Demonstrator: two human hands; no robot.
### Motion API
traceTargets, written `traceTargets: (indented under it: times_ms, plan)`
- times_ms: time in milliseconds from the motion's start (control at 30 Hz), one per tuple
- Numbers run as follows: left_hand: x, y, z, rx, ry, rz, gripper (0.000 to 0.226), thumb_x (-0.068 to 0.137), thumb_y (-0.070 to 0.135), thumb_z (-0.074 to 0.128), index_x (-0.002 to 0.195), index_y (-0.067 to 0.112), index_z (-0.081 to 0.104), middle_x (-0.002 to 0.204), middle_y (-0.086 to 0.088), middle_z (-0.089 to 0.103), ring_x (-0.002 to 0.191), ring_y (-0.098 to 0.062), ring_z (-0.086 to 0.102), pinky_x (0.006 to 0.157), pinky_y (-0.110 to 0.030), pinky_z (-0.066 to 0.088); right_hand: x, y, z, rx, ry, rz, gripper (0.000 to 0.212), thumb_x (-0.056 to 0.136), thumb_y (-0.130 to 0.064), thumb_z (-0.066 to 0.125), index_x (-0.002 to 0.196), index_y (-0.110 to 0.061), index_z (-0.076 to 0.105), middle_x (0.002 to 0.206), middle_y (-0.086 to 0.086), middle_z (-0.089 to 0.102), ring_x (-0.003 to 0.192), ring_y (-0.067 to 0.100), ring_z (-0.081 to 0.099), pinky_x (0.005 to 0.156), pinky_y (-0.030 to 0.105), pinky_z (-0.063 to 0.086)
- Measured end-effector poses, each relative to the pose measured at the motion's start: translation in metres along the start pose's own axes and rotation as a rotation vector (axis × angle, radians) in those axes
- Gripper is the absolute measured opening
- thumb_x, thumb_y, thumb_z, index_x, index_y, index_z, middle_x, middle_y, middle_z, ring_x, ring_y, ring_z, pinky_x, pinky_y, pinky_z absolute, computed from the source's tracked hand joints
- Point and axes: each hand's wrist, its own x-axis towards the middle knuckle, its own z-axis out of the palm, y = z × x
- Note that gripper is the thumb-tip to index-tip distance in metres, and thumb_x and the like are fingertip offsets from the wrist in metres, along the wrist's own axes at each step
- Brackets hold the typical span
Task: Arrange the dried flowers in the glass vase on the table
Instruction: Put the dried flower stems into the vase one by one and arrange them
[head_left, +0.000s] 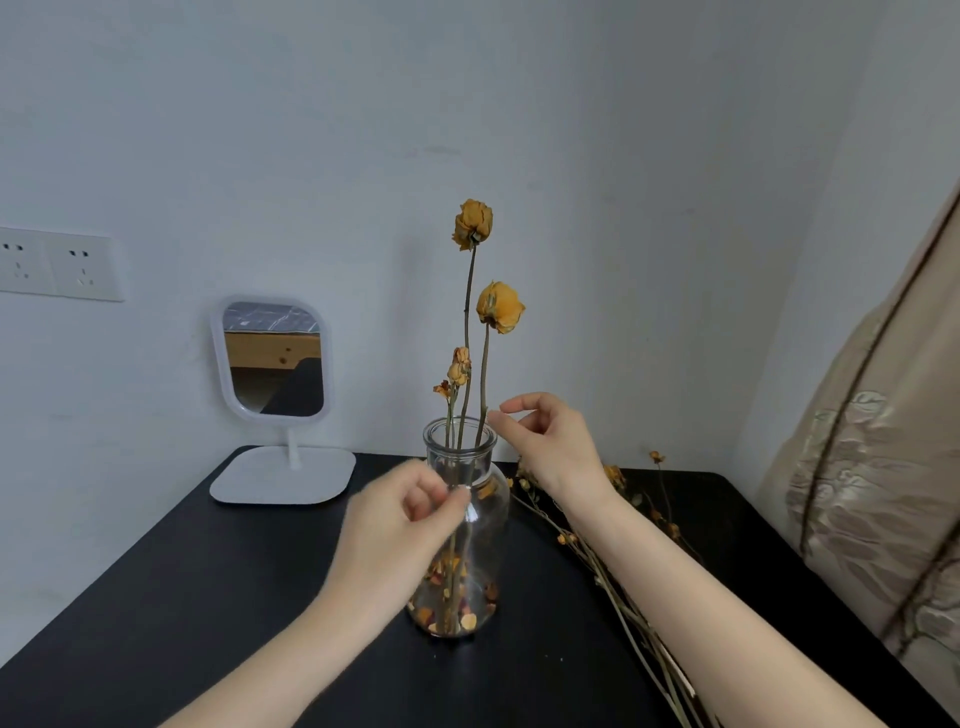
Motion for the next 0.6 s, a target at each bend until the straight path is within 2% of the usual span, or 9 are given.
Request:
traceTargets:
  times_ms: [67,200,300,400,500,600]
  plan:
    - [-0.015,-0.002,0.013,-0.025,-0.11,-0.003,0.022,0.077,0.03,0.069,0.06,0.021,0.059,0.047,0.006,0.051,0.045,0.0,0.045,0.051,-0.01,0.038,-0.003,0.003,-0.007,0.026,0.005,0.019,0.019,0.086,-0.028,0.064,0.099,-0.015,0.061,0.062,-0.003,0.049,0.056,0.011,0.045,0.061,0.027,0.042]
    - [-0.031,-0.009,0.049,0.046,-0.361,-0.033,0.022,0.081,0.033,0.066,0.062,0.025,0.059,0.044,0.01,0.049,0.044,0.001,0.044,0.052,-0.007,0.037,-0.013,0.018,-0.027,0.007,0.009,0.066,0.012,0.089,-0.021,0.059,0.098,-0.014,0.061,0.065,-0.003,0.053,0.051,0.006,0.046,0.057,0.022,0.04]
    - [-0.031,-0.016,0.083,0.123,-0.502,-0.102,0.015,0.084,0.035,0.061,0.071,0.03,0.058,0.045,0.013,0.05,0.048,0.001,0.047,0.059,-0.013,0.039,-0.021,0.042,-0.049,-0.052,0.027,0.134,0.01,0.09,-0.014,0.056,0.1,-0.013,0.06,0.071,-0.001,0.057,0.054,0.004,0.047,0.057,0.02,0.039]
    - [-0.028,-0.023,0.118,0.121,-0.56,-0.198,0.009,0.086,0.037,0.058,0.084,0.028,0.057,0.056,0.01,0.055,0.056,-0.001,0.051,0.064,-0.02,0.044,-0.029,0.072,-0.076,-0.168,0.036,0.223,0.014,0.091,-0.012,0.053,0.104,-0.013,0.059,0.077,0.003,0.061,0.057,0.007,0.05,0.058,0.022,0.042]
    - [-0.022,-0.029,0.149,0.097,-0.542,-0.311,0.02,0.086,0.039,0.057,0.097,0.023,0.054,0.074,0.006,0.058,0.067,-0.007,0.055,0.065,-0.023,0.045,-0.035,0.101,-0.106,-0.258,0.075,0.294,0.014,0.09,-0.014,0.054,0.103,-0.014,0.06,0.079,0.003,0.062,0.058,0.008,0.051,0.056,0.021,0.04]
    - [-0.014,-0.033,0.174,0.122,-0.51,-0.367,0.026,0.086,0.041,0.057,0.096,0.017,0.053,0.084,0.001,0.058,0.076,-0.013,0.057,0.069,-0.029,0.045,-0.038,0.123,-0.134,-0.367,0.087,0.364,0.01,0.09,-0.018,0.056,0.099,-0.017,0.06,0.076,0.001,0.064,0.061,0.007,0.054,0.055,0.019,0.038]
